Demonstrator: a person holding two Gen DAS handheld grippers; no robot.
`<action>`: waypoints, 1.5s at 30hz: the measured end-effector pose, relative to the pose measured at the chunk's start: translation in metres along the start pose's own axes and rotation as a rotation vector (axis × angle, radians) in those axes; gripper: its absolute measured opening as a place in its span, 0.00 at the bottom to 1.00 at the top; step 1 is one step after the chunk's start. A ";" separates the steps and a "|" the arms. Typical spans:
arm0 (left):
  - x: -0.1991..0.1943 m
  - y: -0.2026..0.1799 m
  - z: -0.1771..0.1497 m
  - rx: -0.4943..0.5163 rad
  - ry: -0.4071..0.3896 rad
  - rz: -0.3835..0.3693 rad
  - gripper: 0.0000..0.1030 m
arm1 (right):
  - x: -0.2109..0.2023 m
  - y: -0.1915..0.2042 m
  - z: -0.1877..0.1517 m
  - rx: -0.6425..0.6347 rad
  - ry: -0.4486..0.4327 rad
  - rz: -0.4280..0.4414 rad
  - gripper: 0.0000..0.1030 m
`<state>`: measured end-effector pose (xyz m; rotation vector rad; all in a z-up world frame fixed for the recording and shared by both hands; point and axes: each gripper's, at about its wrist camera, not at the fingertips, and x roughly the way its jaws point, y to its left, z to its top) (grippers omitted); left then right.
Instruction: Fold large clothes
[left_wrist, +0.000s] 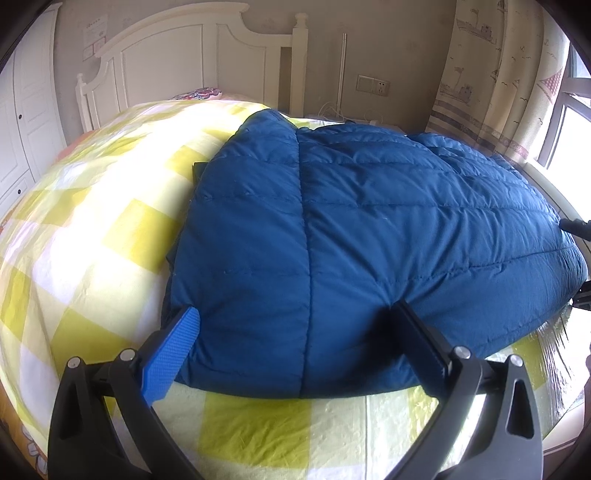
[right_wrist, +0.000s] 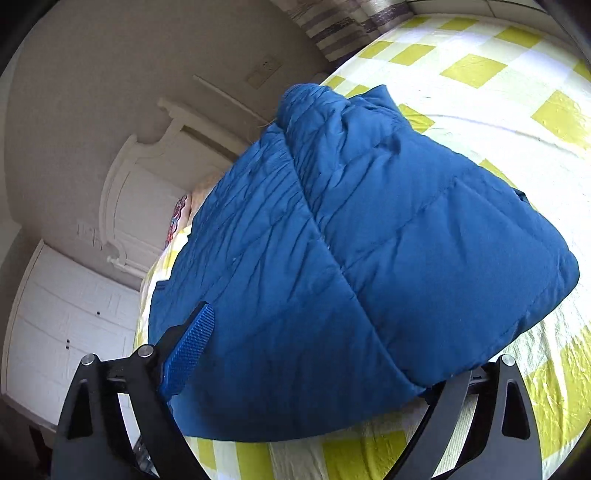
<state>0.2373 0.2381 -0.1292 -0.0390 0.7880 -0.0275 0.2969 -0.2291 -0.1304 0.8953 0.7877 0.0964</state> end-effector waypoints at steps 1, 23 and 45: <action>0.000 -0.001 0.000 0.001 0.002 -0.001 0.98 | 0.007 0.005 0.001 -0.021 -0.023 -0.013 0.91; 0.002 -0.230 0.004 0.451 -0.086 -0.088 0.98 | -0.136 -0.024 0.002 -0.240 -0.360 0.046 0.32; 0.000 0.042 0.138 -0.333 -0.037 -0.628 0.97 | -0.057 0.205 -0.205 -1.649 -0.395 -0.267 0.32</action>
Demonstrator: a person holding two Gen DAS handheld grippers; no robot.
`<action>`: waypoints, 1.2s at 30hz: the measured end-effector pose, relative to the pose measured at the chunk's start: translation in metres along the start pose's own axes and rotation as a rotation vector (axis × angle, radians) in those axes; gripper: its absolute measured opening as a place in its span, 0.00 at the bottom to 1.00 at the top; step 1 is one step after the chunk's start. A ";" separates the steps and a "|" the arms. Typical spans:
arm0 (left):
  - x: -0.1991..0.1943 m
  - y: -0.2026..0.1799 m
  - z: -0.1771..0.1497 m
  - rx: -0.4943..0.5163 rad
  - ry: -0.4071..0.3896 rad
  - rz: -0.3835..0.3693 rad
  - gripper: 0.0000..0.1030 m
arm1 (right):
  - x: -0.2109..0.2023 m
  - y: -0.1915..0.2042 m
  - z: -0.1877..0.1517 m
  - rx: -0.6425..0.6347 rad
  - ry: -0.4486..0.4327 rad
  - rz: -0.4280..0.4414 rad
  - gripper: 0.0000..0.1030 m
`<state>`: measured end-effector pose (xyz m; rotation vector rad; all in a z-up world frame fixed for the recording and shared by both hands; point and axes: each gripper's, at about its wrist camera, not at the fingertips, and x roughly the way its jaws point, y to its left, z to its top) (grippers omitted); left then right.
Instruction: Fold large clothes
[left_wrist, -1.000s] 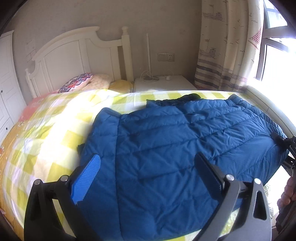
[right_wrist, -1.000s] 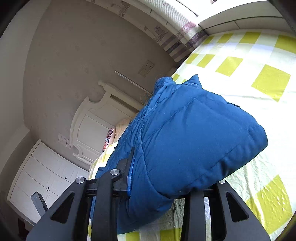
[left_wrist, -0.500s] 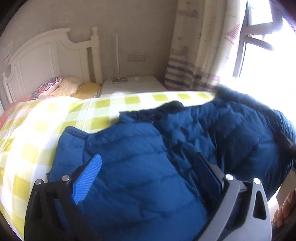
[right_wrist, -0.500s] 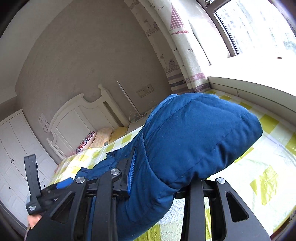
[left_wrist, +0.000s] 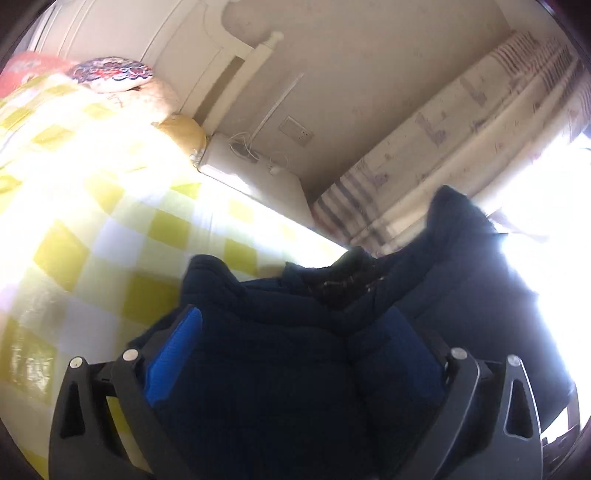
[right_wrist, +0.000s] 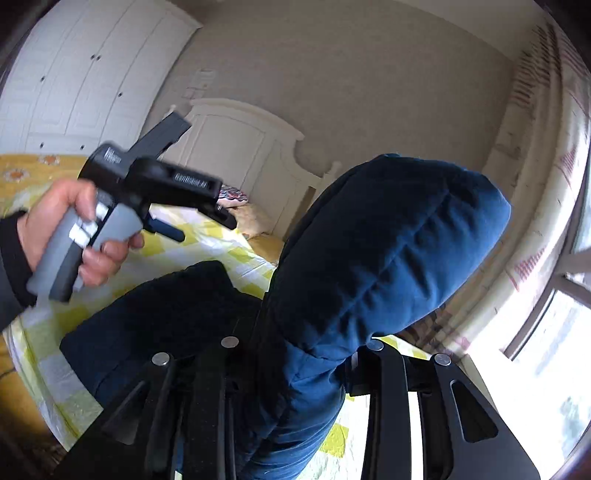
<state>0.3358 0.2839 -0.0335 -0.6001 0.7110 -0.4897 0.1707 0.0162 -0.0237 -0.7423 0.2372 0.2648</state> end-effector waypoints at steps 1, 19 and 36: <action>-0.017 0.012 0.002 -0.018 -0.001 -0.039 0.97 | 0.009 0.033 0.002 -0.140 0.027 0.033 0.33; -0.015 -0.084 -0.025 0.380 0.068 0.001 0.98 | 0.031 0.121 -0.049 -0.491 0.011 0.048 0.49; 0.070 -0.018 -0.049 0.400 0.199 0.100 0.98 | 0.016 0.021 0.013 0.136 0.015 0.468 0.55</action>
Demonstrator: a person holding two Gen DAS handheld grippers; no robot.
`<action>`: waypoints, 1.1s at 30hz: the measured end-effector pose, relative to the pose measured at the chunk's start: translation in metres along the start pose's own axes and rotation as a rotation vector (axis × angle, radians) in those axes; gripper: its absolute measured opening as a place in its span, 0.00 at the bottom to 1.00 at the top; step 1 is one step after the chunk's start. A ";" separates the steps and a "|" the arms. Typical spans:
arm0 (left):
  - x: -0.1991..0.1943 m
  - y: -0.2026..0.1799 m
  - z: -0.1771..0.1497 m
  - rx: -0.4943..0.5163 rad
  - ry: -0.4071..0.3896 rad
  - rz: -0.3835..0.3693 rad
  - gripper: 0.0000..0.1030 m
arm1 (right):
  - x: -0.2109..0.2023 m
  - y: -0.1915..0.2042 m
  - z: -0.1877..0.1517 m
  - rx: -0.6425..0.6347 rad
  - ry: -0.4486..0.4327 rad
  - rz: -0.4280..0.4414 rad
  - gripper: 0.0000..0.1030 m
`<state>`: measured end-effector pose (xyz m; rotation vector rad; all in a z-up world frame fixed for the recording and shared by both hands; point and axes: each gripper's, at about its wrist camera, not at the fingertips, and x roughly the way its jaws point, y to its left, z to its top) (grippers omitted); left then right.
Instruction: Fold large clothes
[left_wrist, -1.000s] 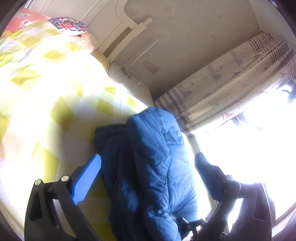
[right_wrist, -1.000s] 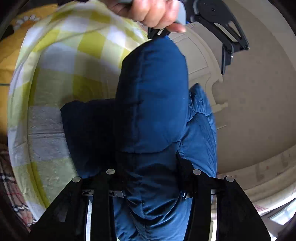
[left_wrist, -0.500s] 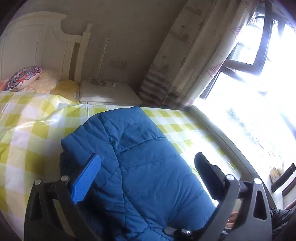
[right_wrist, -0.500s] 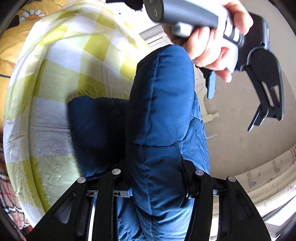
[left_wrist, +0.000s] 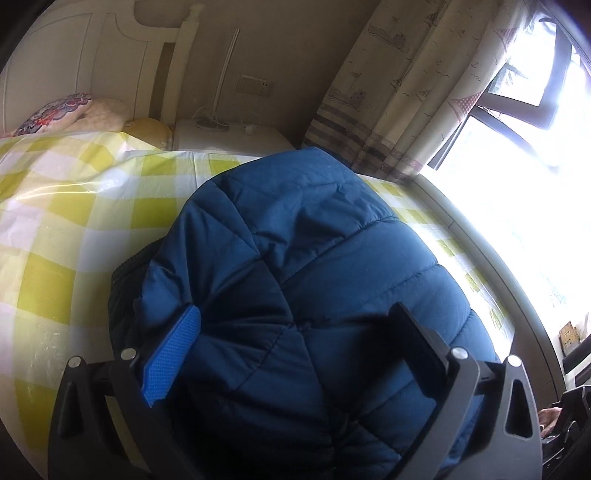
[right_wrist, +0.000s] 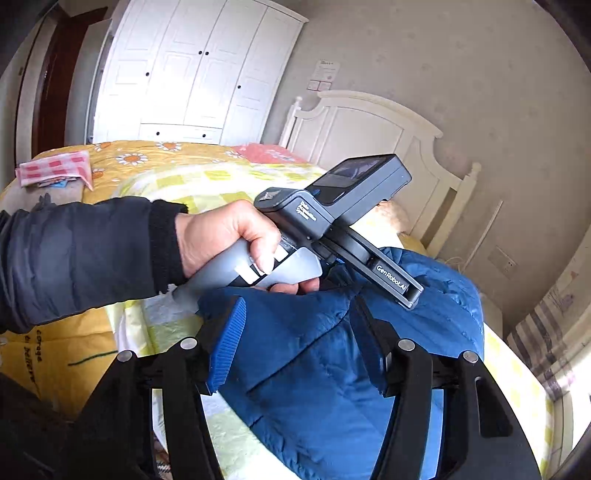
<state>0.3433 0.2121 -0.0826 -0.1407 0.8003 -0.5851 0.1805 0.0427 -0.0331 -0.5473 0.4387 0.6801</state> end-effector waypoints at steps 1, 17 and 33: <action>0.000 0.000 -0.001 0.011 0.002 0.007 0.98 | 0.017 0.005 -0.003 -0.004 0.052 0.012 0.55; -0.003 -0.007 -0.016 0.031 -0.075 0.120 0.98 | -0.051 -0.112 0.015 0.222 -0.107 0.066 0.56; 0.002 0.001 -0.024 -0.022 -0.134 0.213 0.98 | 0.224 -0.208 -0.003 0.356 0.414 -0.025 0.62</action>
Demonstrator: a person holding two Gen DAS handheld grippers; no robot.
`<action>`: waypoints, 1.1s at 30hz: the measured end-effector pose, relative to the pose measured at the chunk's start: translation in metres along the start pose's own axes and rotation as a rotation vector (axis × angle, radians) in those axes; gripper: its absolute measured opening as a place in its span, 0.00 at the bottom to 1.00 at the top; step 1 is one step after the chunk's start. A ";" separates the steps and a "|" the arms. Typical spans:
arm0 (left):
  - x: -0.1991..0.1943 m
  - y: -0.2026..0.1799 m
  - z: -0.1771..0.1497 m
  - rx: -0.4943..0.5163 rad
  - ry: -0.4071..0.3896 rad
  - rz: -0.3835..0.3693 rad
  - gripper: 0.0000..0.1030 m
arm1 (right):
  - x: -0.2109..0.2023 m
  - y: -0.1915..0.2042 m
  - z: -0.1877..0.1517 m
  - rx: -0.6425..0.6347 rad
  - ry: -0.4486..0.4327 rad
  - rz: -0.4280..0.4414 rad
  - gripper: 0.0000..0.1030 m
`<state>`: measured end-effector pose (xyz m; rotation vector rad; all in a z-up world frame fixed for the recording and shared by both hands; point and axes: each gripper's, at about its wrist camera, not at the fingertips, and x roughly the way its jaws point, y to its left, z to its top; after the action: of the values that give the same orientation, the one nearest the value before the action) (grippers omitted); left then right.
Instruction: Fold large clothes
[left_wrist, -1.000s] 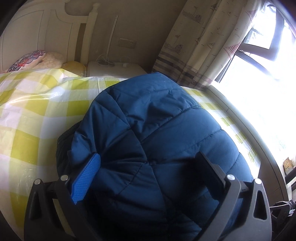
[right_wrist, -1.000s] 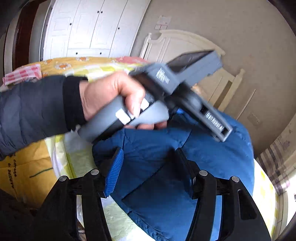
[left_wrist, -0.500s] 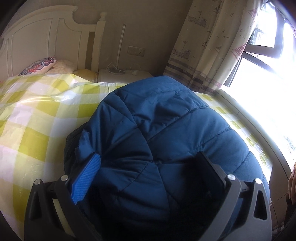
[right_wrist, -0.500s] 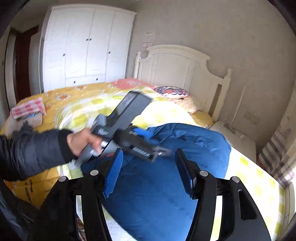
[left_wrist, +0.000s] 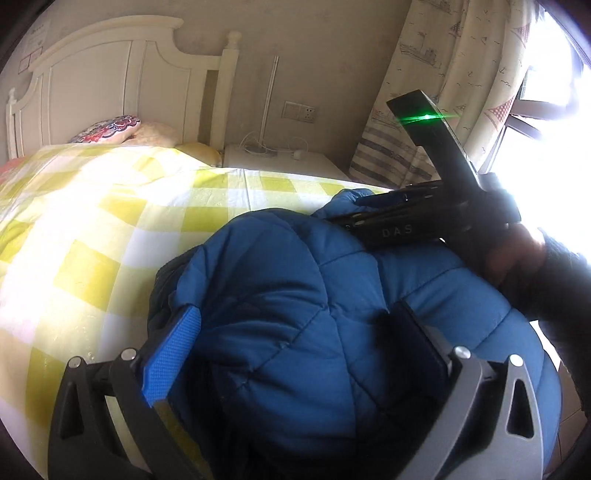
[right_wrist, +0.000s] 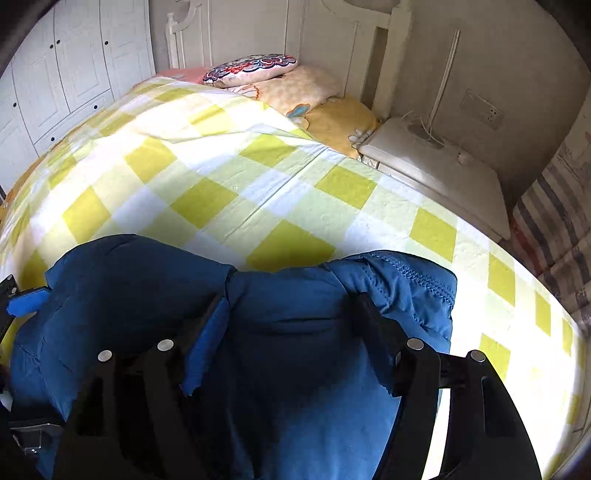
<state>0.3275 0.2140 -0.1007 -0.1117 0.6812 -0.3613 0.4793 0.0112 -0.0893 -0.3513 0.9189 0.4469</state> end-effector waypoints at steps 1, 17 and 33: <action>0.001 0.001 0.000 -0.008 -0.001 -0.004 0.98 | -0.001 -0.001 -0.001 0.001 -0.001 -0.001 0.62; -0.007 0.000 -0.008 -0.032 -0.012 0.093 0.98 | -0.022 -0.008 -0.002 0.109 0.007 -0.007 0.76; -0.071 0.065 -0.089 -0.527 0.160 -0.285 0.98 | -0.094 -0.046 -0.207 0.561 0.018 0.764 0.94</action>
<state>0.2386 0.3020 -0.1415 -0.6912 0.9102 -0.4595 0.3130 -0.1460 -0.1236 0.5334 1.1374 0.8493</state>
